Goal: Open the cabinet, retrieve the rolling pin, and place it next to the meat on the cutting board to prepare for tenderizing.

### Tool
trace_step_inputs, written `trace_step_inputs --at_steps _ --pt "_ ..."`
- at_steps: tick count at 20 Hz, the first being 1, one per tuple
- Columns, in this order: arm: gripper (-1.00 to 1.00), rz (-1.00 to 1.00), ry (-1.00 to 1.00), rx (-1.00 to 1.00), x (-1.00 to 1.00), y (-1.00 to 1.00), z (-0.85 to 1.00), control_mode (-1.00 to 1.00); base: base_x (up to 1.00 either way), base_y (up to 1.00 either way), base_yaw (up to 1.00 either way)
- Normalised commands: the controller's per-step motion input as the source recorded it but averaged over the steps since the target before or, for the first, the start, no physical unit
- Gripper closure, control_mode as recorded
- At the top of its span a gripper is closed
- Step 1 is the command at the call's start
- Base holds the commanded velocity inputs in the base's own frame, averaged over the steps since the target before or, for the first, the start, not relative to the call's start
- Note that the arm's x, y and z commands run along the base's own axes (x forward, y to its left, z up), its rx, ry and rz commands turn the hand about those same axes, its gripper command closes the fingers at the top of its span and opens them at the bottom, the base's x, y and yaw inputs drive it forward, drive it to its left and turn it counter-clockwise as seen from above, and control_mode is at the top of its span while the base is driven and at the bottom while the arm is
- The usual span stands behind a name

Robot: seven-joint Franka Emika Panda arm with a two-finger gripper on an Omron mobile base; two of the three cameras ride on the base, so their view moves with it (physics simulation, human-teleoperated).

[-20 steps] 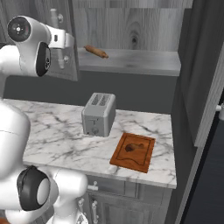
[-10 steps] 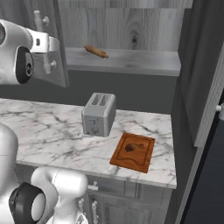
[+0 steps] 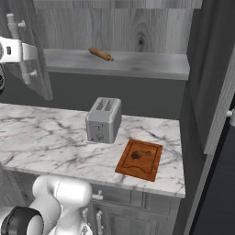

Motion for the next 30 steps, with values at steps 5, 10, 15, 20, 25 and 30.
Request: trace_step_inputs --at_steps 5,10,15,20,25,30 --pt "-1.0 0.07 0.0 0.07 -0.46 0.1 -0.04 -1.0 0.0 0.0 0.0" --pt "-1.0 0.06 0.0 0.13 -0.5 -0.34 0.04 -1.0 0.0 0.0 0.0" --pt "-1.0 0.04 0.0 0.18 -0.56 -0.65 0.14 -1.0 0.0 0.0 0.0" --pt "-1.0 0.04 0.01 0.17 -0.4 -0.78 0.08 -1.0 0.0 0.0 0.0" --pt "-1.0 0.06 0.06 0.14 -0.09 -0.6 -0.01 -1.0 0.0 0.0 0.0" --pt "-1.0 0.1 0.01 0.08 0.27 -0.39 -0.11 -1.0 0.0 0.0 0.0"
